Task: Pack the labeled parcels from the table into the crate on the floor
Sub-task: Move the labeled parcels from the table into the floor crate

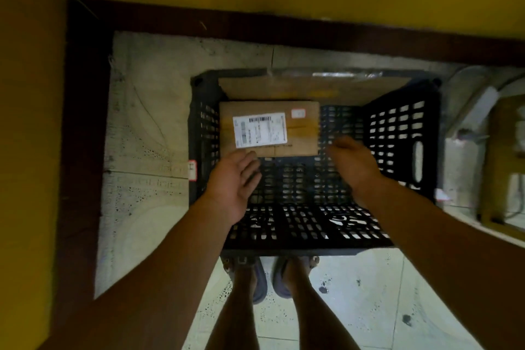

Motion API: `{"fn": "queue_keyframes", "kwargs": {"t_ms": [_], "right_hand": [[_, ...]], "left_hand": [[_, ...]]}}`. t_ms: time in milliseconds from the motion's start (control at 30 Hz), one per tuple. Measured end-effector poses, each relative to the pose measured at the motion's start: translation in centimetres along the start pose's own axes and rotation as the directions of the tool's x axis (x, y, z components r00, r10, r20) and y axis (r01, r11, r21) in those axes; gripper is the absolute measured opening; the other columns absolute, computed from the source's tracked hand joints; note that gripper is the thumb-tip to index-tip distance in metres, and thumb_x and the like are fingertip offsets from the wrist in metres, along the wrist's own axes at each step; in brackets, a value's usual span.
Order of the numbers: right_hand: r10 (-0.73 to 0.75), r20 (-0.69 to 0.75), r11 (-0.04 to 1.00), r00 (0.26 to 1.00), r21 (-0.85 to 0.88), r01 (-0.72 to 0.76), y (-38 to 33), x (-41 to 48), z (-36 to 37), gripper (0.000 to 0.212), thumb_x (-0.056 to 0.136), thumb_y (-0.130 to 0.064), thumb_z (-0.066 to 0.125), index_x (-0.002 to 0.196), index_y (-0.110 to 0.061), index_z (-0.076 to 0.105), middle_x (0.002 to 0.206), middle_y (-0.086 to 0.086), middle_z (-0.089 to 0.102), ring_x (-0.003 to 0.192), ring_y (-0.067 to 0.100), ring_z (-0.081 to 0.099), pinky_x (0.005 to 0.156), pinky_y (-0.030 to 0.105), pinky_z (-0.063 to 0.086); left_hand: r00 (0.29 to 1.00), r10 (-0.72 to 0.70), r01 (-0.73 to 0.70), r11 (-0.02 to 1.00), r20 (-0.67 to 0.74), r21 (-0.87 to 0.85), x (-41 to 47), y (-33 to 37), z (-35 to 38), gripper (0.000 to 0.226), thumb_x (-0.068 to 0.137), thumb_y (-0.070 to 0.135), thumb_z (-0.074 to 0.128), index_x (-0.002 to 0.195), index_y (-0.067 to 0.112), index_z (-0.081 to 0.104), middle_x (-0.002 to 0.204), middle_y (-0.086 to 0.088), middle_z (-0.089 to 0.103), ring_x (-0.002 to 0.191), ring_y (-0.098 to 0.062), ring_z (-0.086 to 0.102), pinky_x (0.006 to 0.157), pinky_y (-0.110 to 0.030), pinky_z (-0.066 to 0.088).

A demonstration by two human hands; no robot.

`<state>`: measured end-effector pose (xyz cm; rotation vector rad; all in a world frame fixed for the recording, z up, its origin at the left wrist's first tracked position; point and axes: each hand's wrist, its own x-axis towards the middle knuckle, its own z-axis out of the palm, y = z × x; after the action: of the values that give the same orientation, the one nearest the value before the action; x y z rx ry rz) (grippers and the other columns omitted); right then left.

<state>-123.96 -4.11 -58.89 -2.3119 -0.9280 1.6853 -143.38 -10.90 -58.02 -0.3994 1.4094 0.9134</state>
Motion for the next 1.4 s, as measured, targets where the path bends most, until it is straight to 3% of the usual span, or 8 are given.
{"fn": "queue_keyframes", "kwargs": {"t_ms": [167, 400, 667, 767, 833, 933, 1100, 1400], "right_hand": [[-0.008, 0.093, 0.997, 0.996, 0.083, 0.0, -4.0, -9.9, -4.9, 0.017, 0.089, -0.022, 0.066, 0.075, -0.028, 0.072, 0.094, -0.001, 0.072, 0.088, 0.019, 0.067, 0.083, 0.032, 0.052], [-0.111, 0.014, 0.973, 0.994, 0.203, 0.106, -9.3, -25.6, -11.8, 0.015, 0.09, -0.018, 0.061, 0.099, -0.025, 0.07, 0.105, 0.004, 0.072, 0.1, 0.026, 0.066, 0.097, 0.045, 0.05], [-0.227, -0.143, 0.915, 0.964, 0.307, 0.261, -9.8, -42.4, -20.8, 0.023, 0.096, -0.029, 0.056, 0.118, -0.032, 0.061, 0.11, -0.007, 0.064, 0.1, 0.013, 0.06, 0.087, 0.038, 0.052], [-0.235, -0.237, 0.891, 0.943, 0.336, 0.306, -8.5, -46.9, -24.3, 0.021, 0.098, -0.029, 0.054, 0.118, -0.033, 0.059, 0.112, -0.009, 0.056, 0.1, 0.01, 0.054, 0.07, 0.028, 0.044], [-0.239, -0.29, 0.876, 0.927, 0.347, 0.335, -8.0, -48.7, -26.4, 0.025, 0.098, -0.029, 0.054, 0.123, -0.029, 0.06, 0.12, -0.007, 0.057, 0.11, 0.015, 0.053, 0.077, 0.034, 0.05], [-0.288, -0.407, 0.824, 0.867, 0.355, 0.441, -6.3, -51.6, -31.1, 0.026, 0.097, -0.027, 0.057, 0.122, -0.024, 0.063, 0.123, -0.002, 0.063, 0.112, 0.019, 0.058, 0.101, 0.043, 0.049], [-0.352, -0.515, 0.753, 0.782, 0.34, 0.564, -1.3, -53.6, -40.4, 0.016, 0.094, -0.031, 0.06, 0.109, -0.033, 0.065, 0.115, -0.005, 0.067, 0.107, 0.015, 0.062, 0.098, 0.04, 0.051], [-0.253, -0.622, 0.75, 0.741, 0.357, 0.556, 13.9, -55.4, -59.8, 0.017, 0.094, -0.026, 0.06, 0.11, -0.025, 0.065, 0.112, -0.003, 0.067, 0.107, 0.016, 0.061, 0.099, 0.039, 0.05]], "left_hand": [[0.996, 0.056, -0.06, 0.997, 0.073, 0.051, -10.7, 2.1, 2.7, 0.033, 0.098, 0.026, 0.053, 0.13, 0.018, 0.058, 0.109, 0.003, 0.072, 0.105, -0.012, 0.065, 0.082, -0.027, 0.05], [0.973, 0.116, -0.164, 0.957, 0.202, 0.24, -27.0, 3.5, 6.3, 0.019, 0.096, 0.023, 0.055, 0.113, 0.02, 0.064, 0.097, 0.005, 0.077, 0.103, -0.012, 0.065, 0.084, -0.027, 0.048], [0.871, 0.209, -0.411, 0.807, 0.445, 0.424, -43.5, 5.2, 11.2, 0.024, 0.102, 0.025, 0.048, 0.12, 0.021, 0.062, 0.12, 0.001, 0.068, 0.112, -0.014, 0.063, 0.103, -0.035, 0.045], [0.816, 0.246, -0.516, 0.717, 0.523, 0.469, -48.9, 4.1, 14.3, 0.027, 0.103, 0.024, 0.046, 0.125, 0.019, 0.06, 0.12, 0.001, 0.068, 0.111, -0.014, 0.064, 0.099, -0.032, 0.048], [0.785, 0.255, -0.563, 0.675, 0.565, 0.477, -51.4, 3.0, 16.2, 0.027, 0.103, 0.024, 0.045, 0.125, 0.02, 0.06, 0.119, 0.002, 0.068, 0.109, -0.013, 0.064, 0.096, -0.031, 0.048], [0.722, 0.239, -0.645, 0.575, 0.65, 0.504, -55.7, -0.3, 19.5, 0.022, 0.103, 0.026, 0.047, 0.12, 0.023, 0.061, 0.116, 0.006, 0.067, 0.103, -0.01, 0.063, 0.088, -0.028, 0.047], [0.627, 0.185, -0.731, 0.475, 0.757, 0.49, -59.9, -7.8, 26.1, 0.02, 0.1, 0.026, 0.052, 0.116, 0.023, 0.064, 0.112, 0.008, 0.069, 0.099, -0.006, 0.063, 0.075, -0.022, 0.048], [0.619, 0.04, -0.696, 0.492, 0.785, 0.523, -64.9, -27.9, 37.4, 0.018, 0.099, 0.018, 0.053, 0.113, 0.018, 0.065, 0.112, -0.002, 0.071, 0.107, -0.019, 0.065, 0.094, -0.032, 0.049]]}}
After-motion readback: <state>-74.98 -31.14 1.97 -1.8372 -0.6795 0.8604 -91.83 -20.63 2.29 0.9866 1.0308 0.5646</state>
